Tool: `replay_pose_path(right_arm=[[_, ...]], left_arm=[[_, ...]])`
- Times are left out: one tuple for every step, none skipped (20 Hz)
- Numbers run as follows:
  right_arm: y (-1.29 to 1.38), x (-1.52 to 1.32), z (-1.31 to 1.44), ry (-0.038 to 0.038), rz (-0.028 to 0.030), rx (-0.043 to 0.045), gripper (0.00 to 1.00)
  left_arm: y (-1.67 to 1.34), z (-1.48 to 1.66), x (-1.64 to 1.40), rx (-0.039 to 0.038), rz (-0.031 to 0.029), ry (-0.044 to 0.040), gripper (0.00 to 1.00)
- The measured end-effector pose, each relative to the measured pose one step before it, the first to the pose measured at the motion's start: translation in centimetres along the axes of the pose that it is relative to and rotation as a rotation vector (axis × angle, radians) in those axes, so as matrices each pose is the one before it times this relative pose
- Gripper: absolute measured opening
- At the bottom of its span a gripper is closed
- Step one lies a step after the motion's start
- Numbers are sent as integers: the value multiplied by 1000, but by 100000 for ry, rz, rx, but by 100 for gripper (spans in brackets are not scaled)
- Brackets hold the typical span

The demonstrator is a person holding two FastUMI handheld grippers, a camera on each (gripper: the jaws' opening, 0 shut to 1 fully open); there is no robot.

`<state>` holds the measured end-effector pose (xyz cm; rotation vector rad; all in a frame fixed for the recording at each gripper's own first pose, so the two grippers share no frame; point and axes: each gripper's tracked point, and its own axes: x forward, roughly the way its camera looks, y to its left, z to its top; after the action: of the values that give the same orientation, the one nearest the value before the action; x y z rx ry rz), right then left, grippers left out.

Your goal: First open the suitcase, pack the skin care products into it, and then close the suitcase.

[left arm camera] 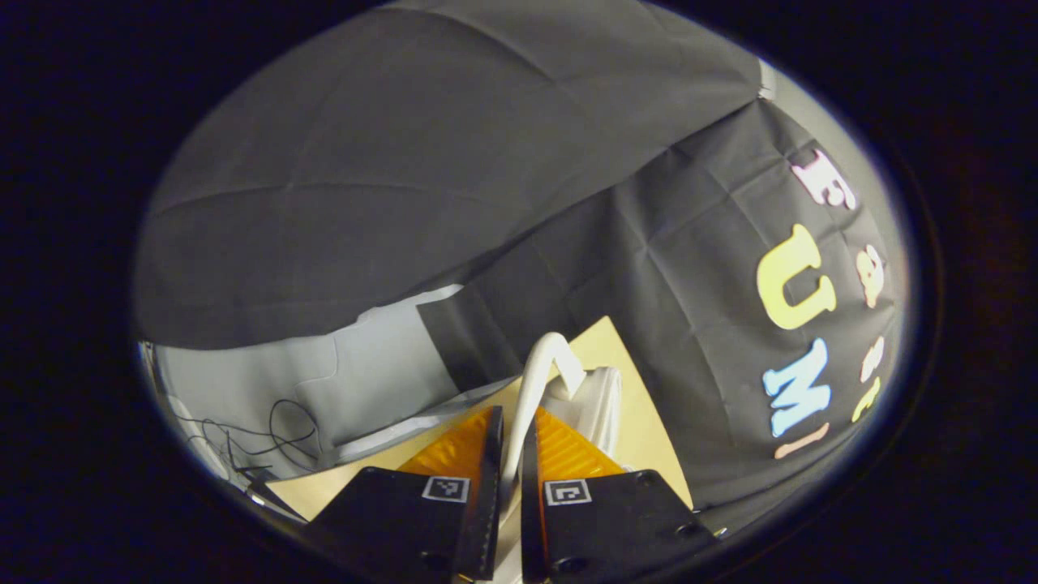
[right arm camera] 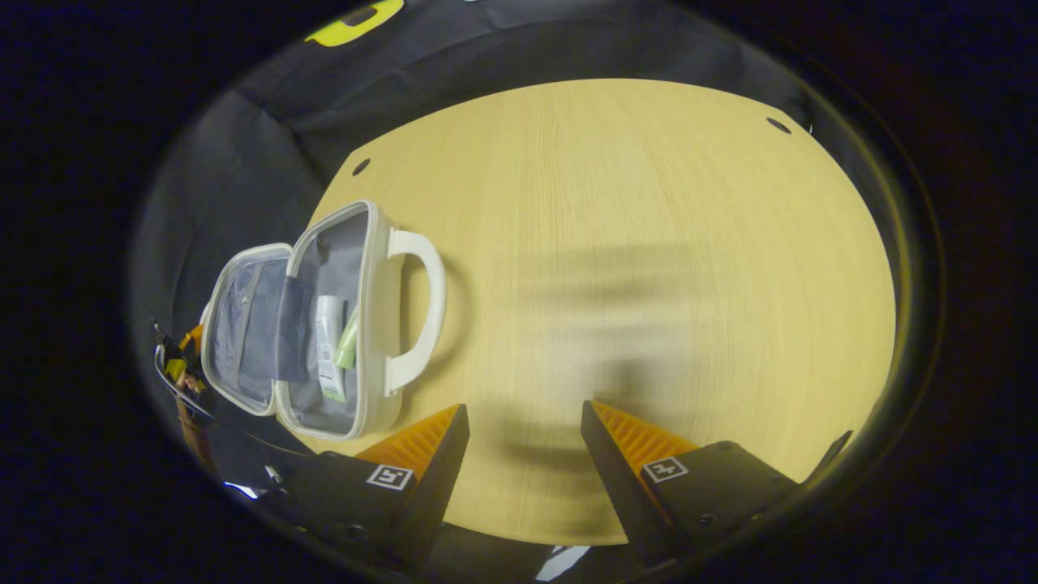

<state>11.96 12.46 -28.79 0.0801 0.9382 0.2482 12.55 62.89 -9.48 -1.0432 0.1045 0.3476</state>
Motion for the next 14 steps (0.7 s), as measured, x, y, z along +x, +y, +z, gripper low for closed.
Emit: replay_pose_path(right_arm=[[182,-156,-304,-39,401,106,86],[231,-10,-251,-61,504,116,87],[36,43,-236,-13,338,99,87],[20,-18,-186,-105,277,54,87],[-94,-278,-194,-258,317,208,87],[-185,-269,-70,-452,294,320,86],[-327,-380,-115,-476,152,615,86],[-211,-232,30,-570,246,797,86],[-129,-143,-102,-494,96,1067,86],[-200,-97,-3,-566,245,1319,86],[-394,-284,-55,-720,450,1564,86],[-283,-294,-13,-559,525,1731,87],[-212,-117,-96,-531,446,1700,87],[-229,-150,-61,-509,317,1584,86]], left_arm=[[-1302,-506,-584,1918,-2207,-1231,20],[-1359,-749,-484,2021,-2138,-958,20],[-1696,-542,-325,2192,-2014,-399,20],[-1848,-443,-494,2544,-2232,-377,20],[-1946,-443,-489,2933,-2777,-61,20],[-1856,-427,140,3755,-2003,-114,20],[-2095,-517,-165,4137,-2257,311,19],[-2513,-664,69,3594,-2930,704,20],[-2492,-537,-98,3430,-3561,931,20],[-2144,-579,2,2993,-3501,1254,20],[-2105,-901,180,1934,-3116,1444,20],[-2064,-918,415,1088,-3842,1804,21],[-2148,-1225,345,665,-3769,1559,23],[-1530,-886,359,1423,-2406,1300,25]])
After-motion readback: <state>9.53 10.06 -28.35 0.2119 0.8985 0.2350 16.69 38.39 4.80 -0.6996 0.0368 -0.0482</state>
